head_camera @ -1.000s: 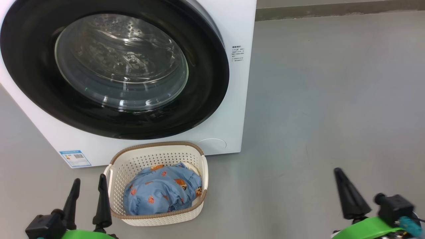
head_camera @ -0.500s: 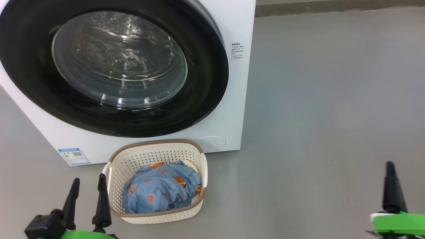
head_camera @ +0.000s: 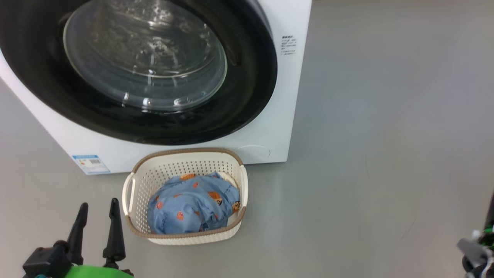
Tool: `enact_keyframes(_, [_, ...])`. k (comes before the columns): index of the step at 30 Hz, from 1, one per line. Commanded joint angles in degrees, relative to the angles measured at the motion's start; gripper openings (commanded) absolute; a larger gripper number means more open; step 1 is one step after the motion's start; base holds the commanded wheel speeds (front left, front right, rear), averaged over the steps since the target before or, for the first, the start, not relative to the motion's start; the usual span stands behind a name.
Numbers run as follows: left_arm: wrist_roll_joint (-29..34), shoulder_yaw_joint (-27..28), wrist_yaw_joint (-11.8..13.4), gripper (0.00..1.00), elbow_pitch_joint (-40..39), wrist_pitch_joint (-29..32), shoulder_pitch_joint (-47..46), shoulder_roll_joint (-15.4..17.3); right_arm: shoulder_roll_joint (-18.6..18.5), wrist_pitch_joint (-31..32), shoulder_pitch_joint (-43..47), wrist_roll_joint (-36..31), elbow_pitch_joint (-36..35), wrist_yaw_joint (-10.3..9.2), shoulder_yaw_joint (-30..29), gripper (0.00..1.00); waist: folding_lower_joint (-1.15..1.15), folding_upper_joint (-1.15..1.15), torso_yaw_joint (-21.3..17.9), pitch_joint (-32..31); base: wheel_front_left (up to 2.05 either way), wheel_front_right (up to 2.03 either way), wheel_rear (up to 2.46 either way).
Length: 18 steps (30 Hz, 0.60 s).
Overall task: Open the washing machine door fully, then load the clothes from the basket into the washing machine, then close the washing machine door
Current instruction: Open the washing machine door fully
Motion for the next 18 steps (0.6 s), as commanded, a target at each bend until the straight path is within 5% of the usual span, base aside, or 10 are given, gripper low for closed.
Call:
enact_keyframes(1, [0.21,1.78,-0.09,1.00,-1.85,-0.60,-2.57,1.45,-1.51,0.84,-2.31,2.43,-1.44,0.09,0.38,0.00,0.00,0.00,0.78,1.04,0.00,0.00,0.00])
enact_keyframes(9, [0.06,2.08,-0.09,1.00,-2.86,-0.60,-3.43,1.95,-4.52,10.07,-7.93,12.92,2.05,0.09,-6.77,0.00,0.00,0.00,2.12,4.84,0.00,0.00,0.00])
enact_keyframes(18, [-0.03,1.78,-0.09,1.00,-4.41,-0.60,-5.43,1.78,-6.22,17.85,-18.55,13.89,6.17,0.09,-12.17,0.00,0.00,0.00,3.92,11.73,0.00,0.00,0.00])
